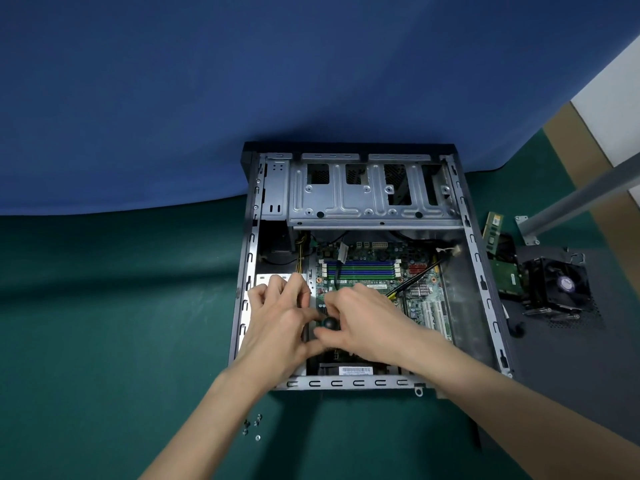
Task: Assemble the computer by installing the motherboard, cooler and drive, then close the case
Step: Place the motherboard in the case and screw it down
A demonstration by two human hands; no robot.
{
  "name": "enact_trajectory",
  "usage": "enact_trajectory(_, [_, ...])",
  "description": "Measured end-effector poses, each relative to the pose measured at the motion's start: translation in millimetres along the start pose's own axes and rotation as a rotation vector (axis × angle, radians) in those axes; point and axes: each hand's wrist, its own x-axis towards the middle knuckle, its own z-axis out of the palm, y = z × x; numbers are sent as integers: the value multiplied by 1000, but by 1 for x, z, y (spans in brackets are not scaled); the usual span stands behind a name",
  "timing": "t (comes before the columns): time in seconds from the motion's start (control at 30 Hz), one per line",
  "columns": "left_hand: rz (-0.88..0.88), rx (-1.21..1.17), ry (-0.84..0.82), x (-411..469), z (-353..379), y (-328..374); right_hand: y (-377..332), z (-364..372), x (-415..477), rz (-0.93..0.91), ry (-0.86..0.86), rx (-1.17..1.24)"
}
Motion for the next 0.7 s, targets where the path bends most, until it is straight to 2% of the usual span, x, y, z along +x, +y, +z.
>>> enact_trajectory(0.2, [-2,-2,-4,1,-1,-1,3,-2,1,16,17,-52])
enact_trajectory(0.33, [2,-2,3,2,1,-1,4,0,1,-22,4,26])
enact_trajectory(0.5, [4,-29,-7,2,-1,0,-4,4,2,12,27,-51])
enact_trajectory(0.7, [-11,-4,12,2,2,1,-3,3,-2,32,10,-29])
